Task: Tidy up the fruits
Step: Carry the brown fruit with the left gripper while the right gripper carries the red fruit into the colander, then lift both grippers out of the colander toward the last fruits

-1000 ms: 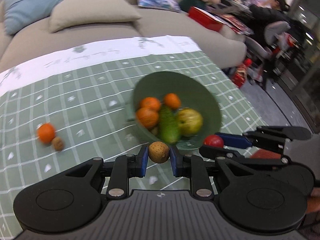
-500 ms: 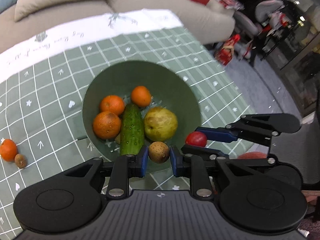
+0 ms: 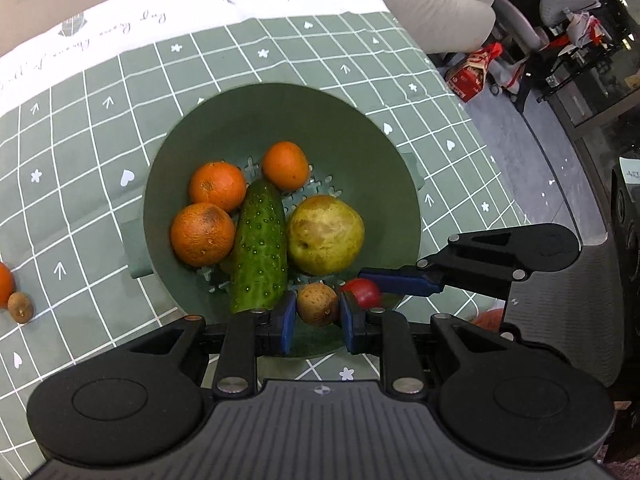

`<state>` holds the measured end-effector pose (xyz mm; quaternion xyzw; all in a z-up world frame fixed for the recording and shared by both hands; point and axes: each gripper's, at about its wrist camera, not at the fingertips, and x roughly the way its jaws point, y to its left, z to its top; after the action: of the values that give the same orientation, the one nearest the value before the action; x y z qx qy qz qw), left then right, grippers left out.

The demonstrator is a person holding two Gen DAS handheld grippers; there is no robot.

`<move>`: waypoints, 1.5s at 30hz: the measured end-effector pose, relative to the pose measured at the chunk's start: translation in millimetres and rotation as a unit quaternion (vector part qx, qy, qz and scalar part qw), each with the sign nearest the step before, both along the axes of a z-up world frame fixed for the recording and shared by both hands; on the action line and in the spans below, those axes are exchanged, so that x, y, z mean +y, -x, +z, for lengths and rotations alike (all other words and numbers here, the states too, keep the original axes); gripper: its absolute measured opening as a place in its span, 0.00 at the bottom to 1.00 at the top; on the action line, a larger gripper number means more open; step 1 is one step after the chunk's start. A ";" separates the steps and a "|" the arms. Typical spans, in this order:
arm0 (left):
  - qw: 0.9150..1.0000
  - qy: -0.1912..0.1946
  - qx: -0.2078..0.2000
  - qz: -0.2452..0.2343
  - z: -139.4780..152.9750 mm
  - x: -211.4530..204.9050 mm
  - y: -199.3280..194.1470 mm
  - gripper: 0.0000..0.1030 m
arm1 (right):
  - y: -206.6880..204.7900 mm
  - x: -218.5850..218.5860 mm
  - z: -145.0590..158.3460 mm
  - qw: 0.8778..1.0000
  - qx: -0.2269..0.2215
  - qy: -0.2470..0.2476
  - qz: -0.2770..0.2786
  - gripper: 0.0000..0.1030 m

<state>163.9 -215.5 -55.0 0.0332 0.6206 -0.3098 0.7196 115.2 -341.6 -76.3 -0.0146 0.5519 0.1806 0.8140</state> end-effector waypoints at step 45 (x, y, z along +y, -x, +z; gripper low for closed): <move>0.989 -0.007 -0.124 0.086 44.1 88.6 25.7 0.41 | -9.3 11.7 1.4 0.998 0.041 -0.011 -0.044 0.33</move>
<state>138.2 -126.9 -10.9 0.0230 0.5294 -0.2364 0.8145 124.5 -330.0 -74.9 0.0261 0.5826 0.1511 0.7982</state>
